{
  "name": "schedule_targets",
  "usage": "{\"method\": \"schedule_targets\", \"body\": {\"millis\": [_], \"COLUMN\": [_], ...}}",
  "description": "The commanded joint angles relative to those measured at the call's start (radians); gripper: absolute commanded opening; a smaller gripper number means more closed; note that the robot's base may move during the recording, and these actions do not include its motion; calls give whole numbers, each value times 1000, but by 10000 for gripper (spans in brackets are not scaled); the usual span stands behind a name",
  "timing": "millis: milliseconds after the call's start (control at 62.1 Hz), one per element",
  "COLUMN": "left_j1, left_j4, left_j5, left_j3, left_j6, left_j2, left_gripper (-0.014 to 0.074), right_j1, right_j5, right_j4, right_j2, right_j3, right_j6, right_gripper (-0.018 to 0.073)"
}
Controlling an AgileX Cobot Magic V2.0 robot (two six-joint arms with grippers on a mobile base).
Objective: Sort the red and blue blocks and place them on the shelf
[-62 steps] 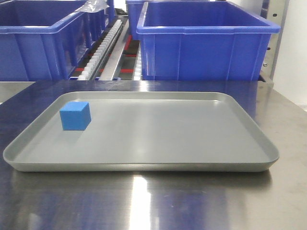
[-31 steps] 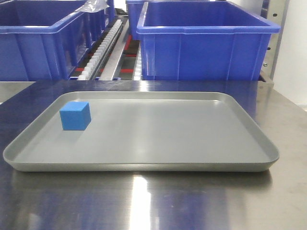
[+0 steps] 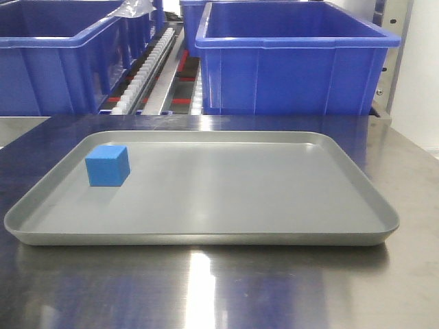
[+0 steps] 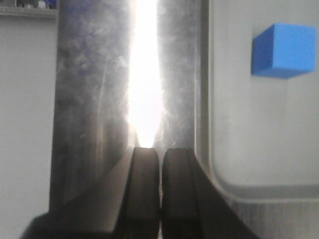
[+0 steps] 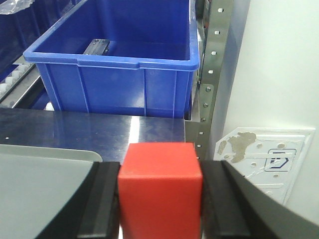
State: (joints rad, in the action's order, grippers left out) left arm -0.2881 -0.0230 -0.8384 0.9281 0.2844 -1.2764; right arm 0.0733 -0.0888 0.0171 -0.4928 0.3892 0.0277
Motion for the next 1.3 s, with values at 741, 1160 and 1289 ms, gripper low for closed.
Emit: {"method": "schedule_targets", "body": {"millis": [741, 1160, 1289], "left_j1": [-215, -215, -215], "left_j4": [46, 63, 70], "left_j5": [-228, -224, -224], "left_j3": [572, 576, 576], "left_j6": [129, 129, 129], "left_j2": [-474, -474, -474], "left_gripper": [127, 127, 127], "right_j1": [-8, -8, -8], "right_j5": [80, 80, 80], "right_j4": [-8, -8, -8], "right_j2": [1, 1, 1], "right_j3": [29, 29, 29], "right_j6": [-5, -5, -5], "right_gripper": [52, 52, 52]}}
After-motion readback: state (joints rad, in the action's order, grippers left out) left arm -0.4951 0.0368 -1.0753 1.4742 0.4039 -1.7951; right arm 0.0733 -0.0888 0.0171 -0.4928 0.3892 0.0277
